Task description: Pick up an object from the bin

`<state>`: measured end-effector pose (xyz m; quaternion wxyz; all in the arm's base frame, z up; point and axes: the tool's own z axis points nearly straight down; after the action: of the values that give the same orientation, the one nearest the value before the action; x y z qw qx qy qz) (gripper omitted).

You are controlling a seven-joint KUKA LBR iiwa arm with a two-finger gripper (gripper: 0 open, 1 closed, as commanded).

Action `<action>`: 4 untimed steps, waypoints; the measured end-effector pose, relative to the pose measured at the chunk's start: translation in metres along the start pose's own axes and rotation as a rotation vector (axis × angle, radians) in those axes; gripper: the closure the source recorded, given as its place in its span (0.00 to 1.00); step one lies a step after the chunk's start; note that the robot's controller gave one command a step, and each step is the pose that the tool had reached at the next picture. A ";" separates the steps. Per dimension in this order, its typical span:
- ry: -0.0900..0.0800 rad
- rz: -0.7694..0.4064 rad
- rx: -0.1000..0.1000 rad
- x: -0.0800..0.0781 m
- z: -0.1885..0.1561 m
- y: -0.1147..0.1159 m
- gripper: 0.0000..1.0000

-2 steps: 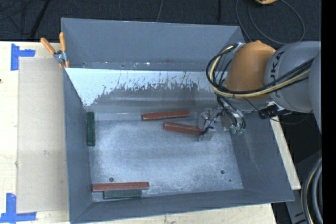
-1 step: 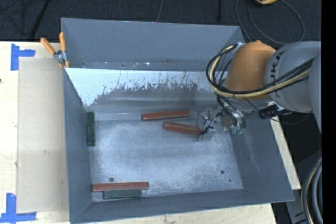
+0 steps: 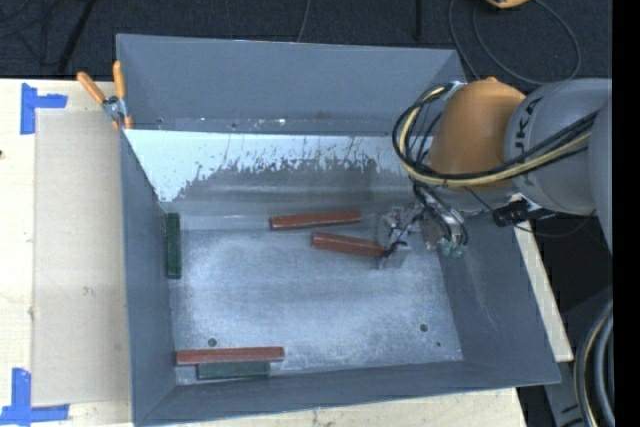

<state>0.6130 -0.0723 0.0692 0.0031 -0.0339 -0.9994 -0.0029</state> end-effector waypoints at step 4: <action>0.000 -0.004 0.001 0.000 0.000 0.000 1.00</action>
Offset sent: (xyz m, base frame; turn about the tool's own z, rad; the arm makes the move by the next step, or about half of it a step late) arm 0.0000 0.0000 0.0000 0.0000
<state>0.6131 -0.0721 0.0692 0.0030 -0.0321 -0.9995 -0.0025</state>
